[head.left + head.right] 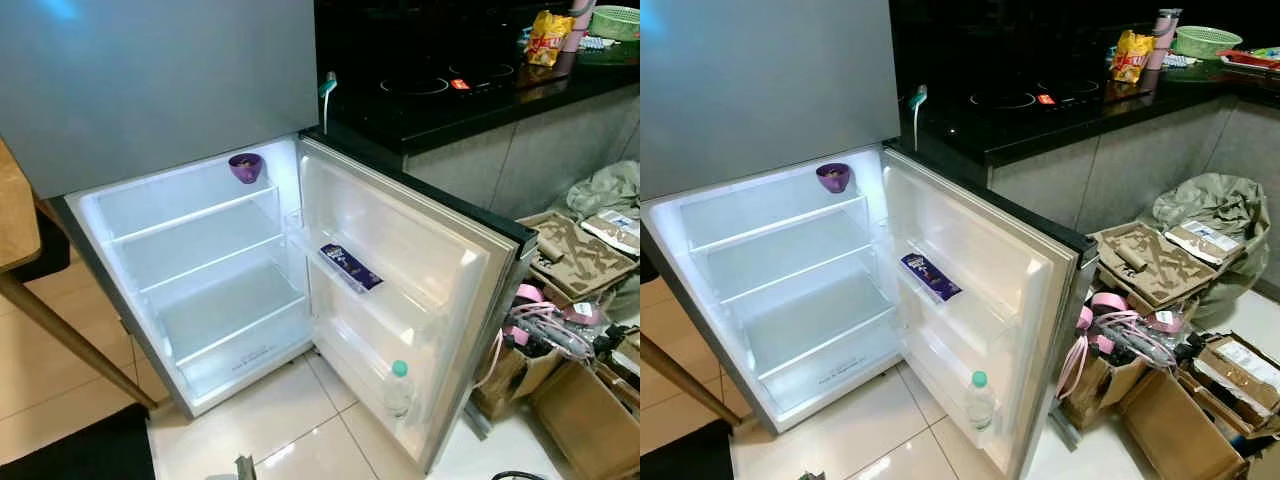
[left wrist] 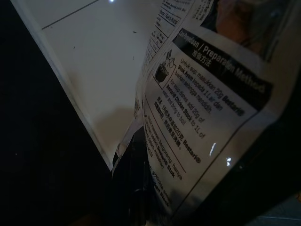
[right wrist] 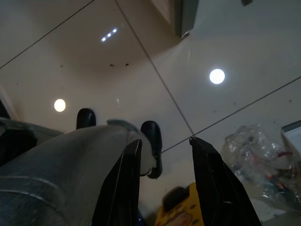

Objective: Restocking fridge

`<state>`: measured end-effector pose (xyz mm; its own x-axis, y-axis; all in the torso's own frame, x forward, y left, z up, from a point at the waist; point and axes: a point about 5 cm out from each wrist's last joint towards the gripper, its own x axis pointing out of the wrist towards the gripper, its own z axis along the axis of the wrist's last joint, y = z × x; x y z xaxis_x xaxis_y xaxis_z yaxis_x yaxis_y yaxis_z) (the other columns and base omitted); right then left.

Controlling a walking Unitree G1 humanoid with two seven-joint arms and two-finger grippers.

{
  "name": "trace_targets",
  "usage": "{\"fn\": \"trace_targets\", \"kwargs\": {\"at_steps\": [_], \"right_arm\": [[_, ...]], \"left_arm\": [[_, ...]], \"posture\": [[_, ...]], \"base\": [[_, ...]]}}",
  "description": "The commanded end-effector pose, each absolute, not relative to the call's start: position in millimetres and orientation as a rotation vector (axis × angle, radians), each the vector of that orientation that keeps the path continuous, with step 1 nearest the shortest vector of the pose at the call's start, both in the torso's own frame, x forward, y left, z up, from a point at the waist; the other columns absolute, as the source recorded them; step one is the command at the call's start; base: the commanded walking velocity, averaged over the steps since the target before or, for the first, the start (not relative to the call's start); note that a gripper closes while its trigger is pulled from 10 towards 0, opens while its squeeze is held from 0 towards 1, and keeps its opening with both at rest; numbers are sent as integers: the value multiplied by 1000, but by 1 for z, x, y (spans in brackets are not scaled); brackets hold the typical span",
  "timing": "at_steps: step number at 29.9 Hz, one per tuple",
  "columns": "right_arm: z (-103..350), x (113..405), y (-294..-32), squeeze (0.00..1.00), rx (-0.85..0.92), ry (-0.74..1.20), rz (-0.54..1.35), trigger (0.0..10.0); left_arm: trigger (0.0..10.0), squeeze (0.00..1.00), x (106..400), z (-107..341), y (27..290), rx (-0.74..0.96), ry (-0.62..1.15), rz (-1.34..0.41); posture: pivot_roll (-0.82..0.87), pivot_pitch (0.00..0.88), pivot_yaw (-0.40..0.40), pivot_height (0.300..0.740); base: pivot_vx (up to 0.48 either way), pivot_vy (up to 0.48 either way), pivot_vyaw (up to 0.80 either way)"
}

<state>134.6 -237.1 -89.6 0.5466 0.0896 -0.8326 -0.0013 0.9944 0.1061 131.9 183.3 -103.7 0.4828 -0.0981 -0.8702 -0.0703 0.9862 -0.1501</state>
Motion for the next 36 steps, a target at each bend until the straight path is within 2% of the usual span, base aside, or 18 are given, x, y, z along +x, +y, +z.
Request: {"fn": "trace_targets", "kwargs": {"at_steps": [1, 7, 14, 29, 31, 34, 36], "right_arm": [[-91, 133, -234, 0, 98, 1004, 67, 10000], [-91, 137, -227, 0, 103, 991, 100, 10000], [-96, 131, -226, 0, -31, 1074, 80, 10000], [-95, 139, -215, 0, 13, 1040, 125, 10000], [-93, 144, -208, 0, 82, 1004, 174, 10000], [-83, 162, -198, 0, 217, 902, 279, 10000], [-80, 167, -196, 0, 241, 876, 304, 10000]], "left_arm": [[10000, 0, 136, -102, 183, -173, 1053, -14], [10000, 0, 135, -102, 184, -162, 1055, -20], [10000, 0, 139, -101, 185, -146, 1052, -31], [10000, 0, 142, -101, 179, -157, 1041, -36], [10000, 0, 146, -98, 181, -174, 1004, -23], [10000, 0, 178, -81, 192, -310, 830, 21], [10000, 0, 186, -76, 196, -332, 786, 27]], "posture": [[-105, 32, 11, 740], [-98, 20, 20, 740], [-98, 9, 21, 740], [-97, 10, 12, 740], [-98, 13, 12, 740], [-99, 24, 17, 740], [-98, 25, 18, 740]], "base": [[0, 0, 0], [0, 0, 696], [0, 0, 0], [0, 0, 0], [0, 0, 0], [0, 0, 0], [0, 0, 0]]}}
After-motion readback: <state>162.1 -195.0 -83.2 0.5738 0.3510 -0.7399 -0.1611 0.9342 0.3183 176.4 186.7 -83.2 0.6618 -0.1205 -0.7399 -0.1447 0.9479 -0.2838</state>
